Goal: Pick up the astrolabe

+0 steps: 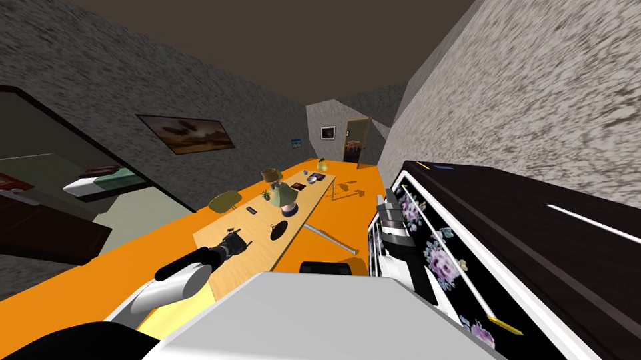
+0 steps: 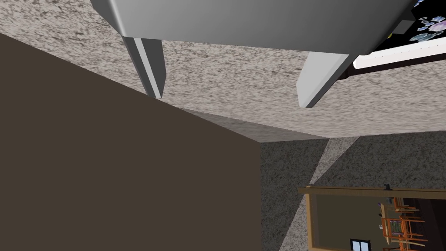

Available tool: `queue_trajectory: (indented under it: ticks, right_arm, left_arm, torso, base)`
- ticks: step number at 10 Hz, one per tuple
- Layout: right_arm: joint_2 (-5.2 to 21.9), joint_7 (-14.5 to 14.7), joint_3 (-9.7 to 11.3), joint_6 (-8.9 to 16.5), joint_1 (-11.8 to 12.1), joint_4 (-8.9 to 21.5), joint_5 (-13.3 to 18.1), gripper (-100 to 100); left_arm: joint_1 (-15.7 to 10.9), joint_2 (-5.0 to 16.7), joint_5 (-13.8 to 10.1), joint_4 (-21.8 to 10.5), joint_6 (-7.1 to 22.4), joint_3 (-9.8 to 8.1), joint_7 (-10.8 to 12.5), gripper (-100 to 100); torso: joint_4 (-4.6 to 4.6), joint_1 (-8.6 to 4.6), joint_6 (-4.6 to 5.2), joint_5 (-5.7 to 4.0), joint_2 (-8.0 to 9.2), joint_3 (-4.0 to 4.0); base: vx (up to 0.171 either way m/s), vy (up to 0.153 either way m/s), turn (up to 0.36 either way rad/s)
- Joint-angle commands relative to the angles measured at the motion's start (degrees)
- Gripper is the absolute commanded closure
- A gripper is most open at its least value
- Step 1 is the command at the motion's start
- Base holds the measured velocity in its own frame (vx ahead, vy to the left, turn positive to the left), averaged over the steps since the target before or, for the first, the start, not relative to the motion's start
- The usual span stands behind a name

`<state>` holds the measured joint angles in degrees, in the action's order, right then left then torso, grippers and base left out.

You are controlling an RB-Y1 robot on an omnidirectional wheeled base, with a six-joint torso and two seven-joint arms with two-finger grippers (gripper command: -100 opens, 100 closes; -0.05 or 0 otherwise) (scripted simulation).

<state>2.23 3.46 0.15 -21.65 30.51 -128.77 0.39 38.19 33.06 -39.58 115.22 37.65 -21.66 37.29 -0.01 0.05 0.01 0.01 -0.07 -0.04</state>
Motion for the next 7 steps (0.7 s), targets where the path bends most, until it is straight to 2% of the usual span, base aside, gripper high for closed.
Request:
queue_trajectory:
  ticks: [1, 5, 7]
  right_arm:
    - [0.0, 0.0, 0.0, 0.0, 0.0, 0.0, 0.0, 0]
    - [0.0, 0.0, 0.0, 0.0, 0.01, 0.0, 0.0, 0]
    - [0.0, 0.0, 0.0, 0.0, 0.01, 0.0, 0.0, 0]
  left_arm:
    - [1.06, 0.39, -1.09, -0.04, 1.99, -0.59, 1.5, -100]
    - [4.22, 1.08, -4.07, -0.28, 7.8, -1.63, 5.11, -100]
    - [5.91, 1.48, -5.66, -0.38, 10.75, -2.12, 6.93, -100]
  torso:
    - [0.0, 0.0, 0.0, 0.0, 0.0, 0.0]
    - [-0.04, -0.15, 0.0, -0.03, -0.2, -0.11]
    - [-0.07, -0.22, 0.01, -0.05, -0.3, -0.18]
  base:
    - [0.038, -0.002, -0.053]
    - [0.064, -0.026, -0.071]
    - [0.111, -0.04, -0.085]
